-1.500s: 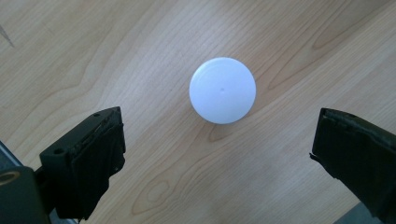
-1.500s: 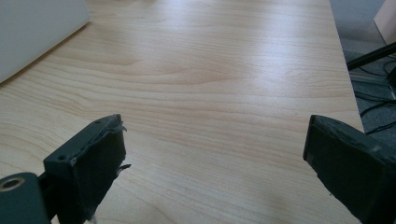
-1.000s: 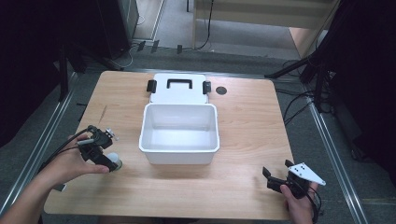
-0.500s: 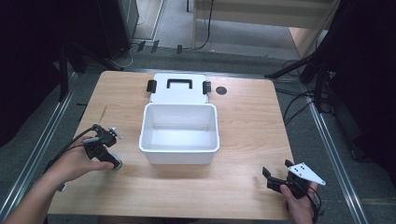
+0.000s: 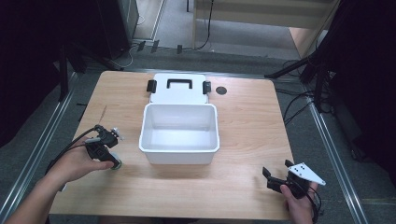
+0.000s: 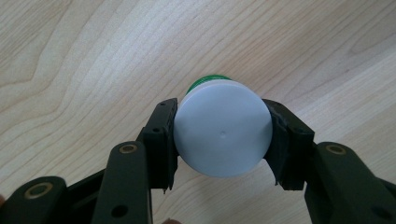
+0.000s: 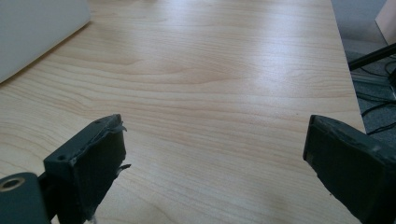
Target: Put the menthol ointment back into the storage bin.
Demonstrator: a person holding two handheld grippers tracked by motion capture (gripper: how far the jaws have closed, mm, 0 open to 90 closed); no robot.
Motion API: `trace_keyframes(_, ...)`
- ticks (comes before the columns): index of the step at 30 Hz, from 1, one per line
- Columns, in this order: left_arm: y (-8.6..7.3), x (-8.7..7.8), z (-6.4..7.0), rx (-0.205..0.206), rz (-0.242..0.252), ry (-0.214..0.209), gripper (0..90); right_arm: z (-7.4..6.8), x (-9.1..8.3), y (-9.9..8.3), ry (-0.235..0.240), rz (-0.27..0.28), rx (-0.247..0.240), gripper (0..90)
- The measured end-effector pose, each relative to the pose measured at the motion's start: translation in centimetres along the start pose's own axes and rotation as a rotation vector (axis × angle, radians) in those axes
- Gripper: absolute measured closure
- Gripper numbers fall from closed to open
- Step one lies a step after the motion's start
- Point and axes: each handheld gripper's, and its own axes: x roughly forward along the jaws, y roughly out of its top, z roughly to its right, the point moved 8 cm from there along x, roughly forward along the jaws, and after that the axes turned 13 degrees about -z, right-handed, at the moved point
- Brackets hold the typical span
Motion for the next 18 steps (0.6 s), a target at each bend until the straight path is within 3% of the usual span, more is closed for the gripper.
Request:
trace_keyframes(2, -0.1, -0.3, 0.0, 0.006, -0.002, -0.011, 51.1, 0.0, 0.0, 0.0, 0.001, 0.0, 0.001, 6.0)
trace_keyframes(11, -0.2, -2.6, -0.1, 0.05, 0.006, 0.018, 51.3, 0.0, 0.0, 0.0, 0.001, 0.0, 0.004, 6.0)
trace_keyframes(18, 0.1, -5.3, -0.2, 0.069, 0.018, 0.035, 51.3, 0.0, 0.0, 0.0, 0.003, 0.0, 0.005, 6.0)
